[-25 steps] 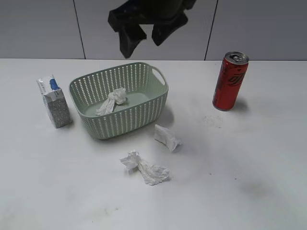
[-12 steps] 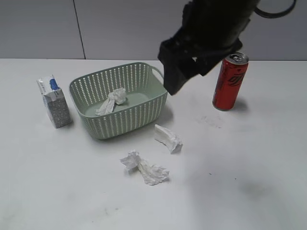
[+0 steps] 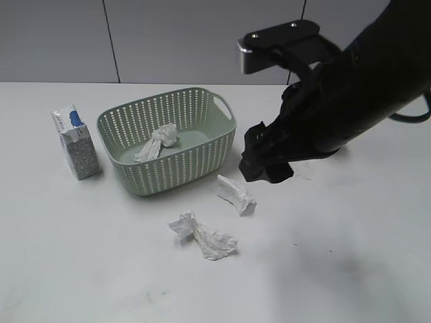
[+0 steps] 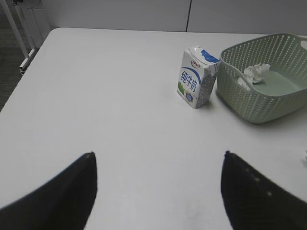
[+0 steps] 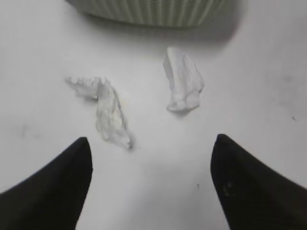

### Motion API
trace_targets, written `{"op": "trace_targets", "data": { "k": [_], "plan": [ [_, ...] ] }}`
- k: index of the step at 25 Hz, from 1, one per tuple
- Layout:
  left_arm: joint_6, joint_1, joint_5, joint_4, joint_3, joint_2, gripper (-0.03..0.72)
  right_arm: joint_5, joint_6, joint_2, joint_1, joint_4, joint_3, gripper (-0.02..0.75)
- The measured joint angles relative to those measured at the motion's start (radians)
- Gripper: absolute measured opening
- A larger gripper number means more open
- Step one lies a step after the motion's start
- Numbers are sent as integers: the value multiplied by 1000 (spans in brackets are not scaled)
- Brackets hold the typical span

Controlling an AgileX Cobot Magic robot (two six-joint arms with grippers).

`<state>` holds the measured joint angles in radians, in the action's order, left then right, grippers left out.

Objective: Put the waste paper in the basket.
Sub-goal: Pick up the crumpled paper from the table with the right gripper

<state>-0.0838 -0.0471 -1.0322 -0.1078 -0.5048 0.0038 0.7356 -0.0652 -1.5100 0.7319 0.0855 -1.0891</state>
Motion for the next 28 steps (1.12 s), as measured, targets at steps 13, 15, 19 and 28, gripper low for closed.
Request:
{"op": "trace_targets", "data": {
  "k": [13,15,19,28],
  "plan": [
    [0,0,0,0,0,0,591,-648,-30,-261,-29,-130,209,580],
    [0,0,0,0,0,0,591,-669,-34,-307,-62,-119,209,580],
    [0,0,0,0,0,0,591,-678,-20,-363,-93,-110,180,580],
    [0,0,0,0,0,0,591,-685,27,-425,-92,-106,108,580]
  ]
}}
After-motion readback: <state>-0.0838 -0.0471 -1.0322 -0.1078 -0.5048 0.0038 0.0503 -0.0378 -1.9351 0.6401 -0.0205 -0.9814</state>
